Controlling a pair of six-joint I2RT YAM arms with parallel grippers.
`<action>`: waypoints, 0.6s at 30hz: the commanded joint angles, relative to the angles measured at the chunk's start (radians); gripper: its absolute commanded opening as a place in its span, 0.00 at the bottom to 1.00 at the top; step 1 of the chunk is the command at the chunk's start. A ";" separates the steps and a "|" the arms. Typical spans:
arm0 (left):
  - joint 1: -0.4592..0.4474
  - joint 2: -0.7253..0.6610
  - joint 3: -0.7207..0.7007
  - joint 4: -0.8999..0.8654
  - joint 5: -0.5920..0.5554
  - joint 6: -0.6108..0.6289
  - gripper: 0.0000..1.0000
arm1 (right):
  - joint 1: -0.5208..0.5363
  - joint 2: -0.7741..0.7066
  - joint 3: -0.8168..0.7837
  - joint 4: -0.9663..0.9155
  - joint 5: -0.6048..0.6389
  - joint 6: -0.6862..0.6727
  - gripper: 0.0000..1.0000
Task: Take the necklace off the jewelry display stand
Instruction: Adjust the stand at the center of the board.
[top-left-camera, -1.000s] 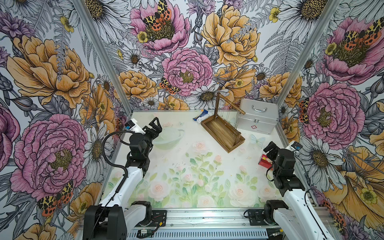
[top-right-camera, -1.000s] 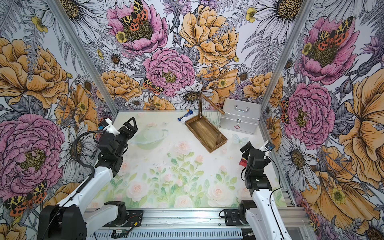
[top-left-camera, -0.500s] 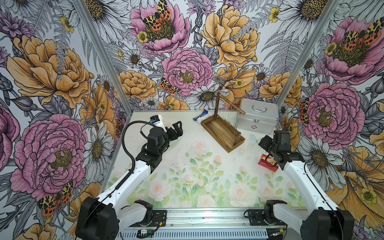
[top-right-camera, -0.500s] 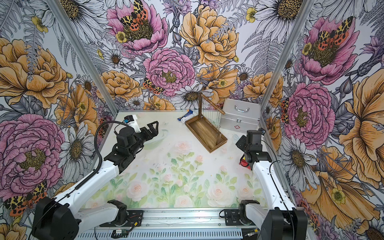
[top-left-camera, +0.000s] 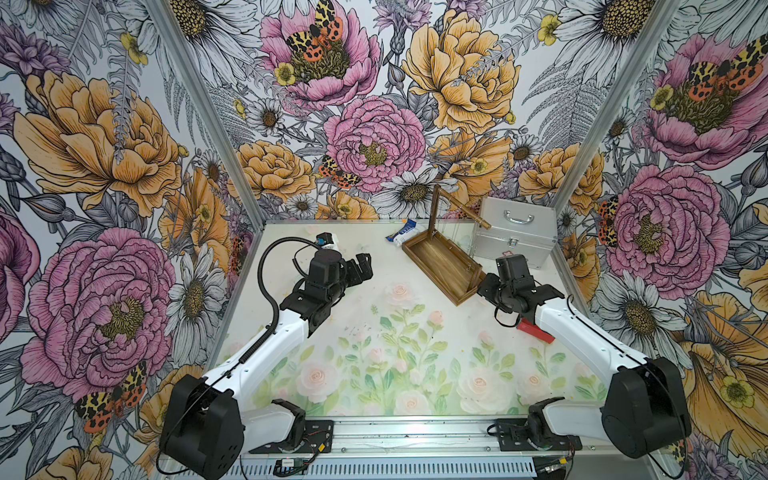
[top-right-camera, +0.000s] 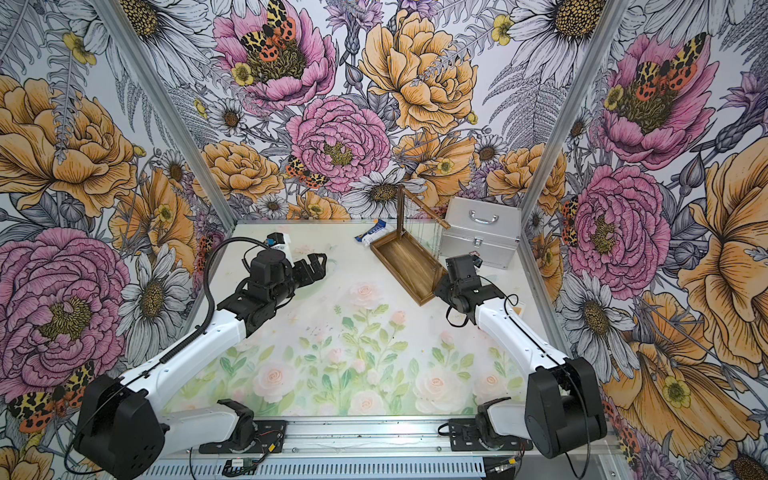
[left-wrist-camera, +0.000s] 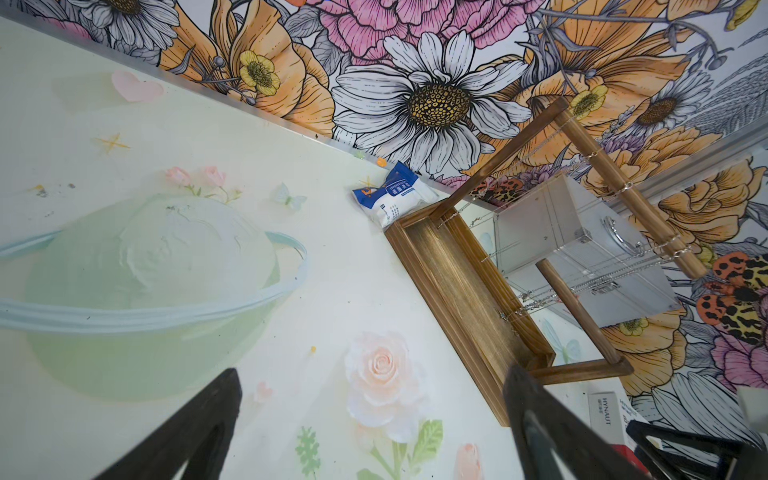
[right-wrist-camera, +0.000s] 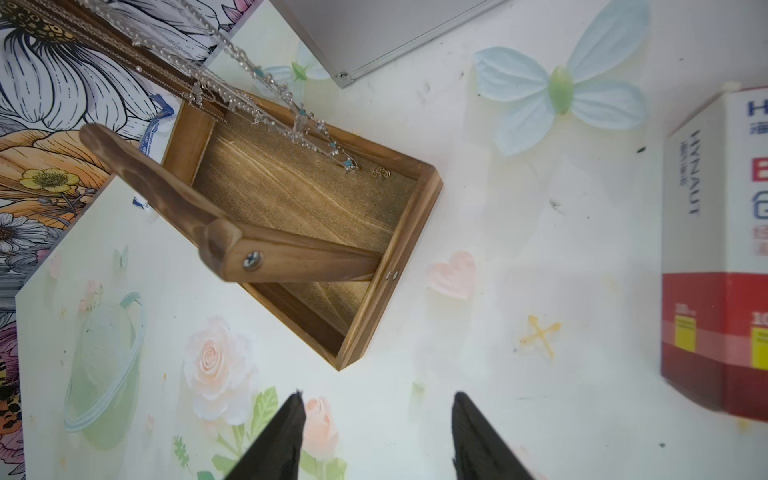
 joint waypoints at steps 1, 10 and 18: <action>-0.005 -0.003 0.026 -0.025 0.020 0.009 0.98 | 0.038 0.025 0.023 0.041 0.046 0.069 0.57; 0.005 -0.005 0.033 -0.034 0.031 0.005 0.99 | 0.093 0.180 0.031 0.132 0.050 0.194 0.56; 0.016 -0.009 0.033 -0.036 0.044 -0.006 0.99 | 0.133 0.285 0.036 0.182 0.113 0.272 0.57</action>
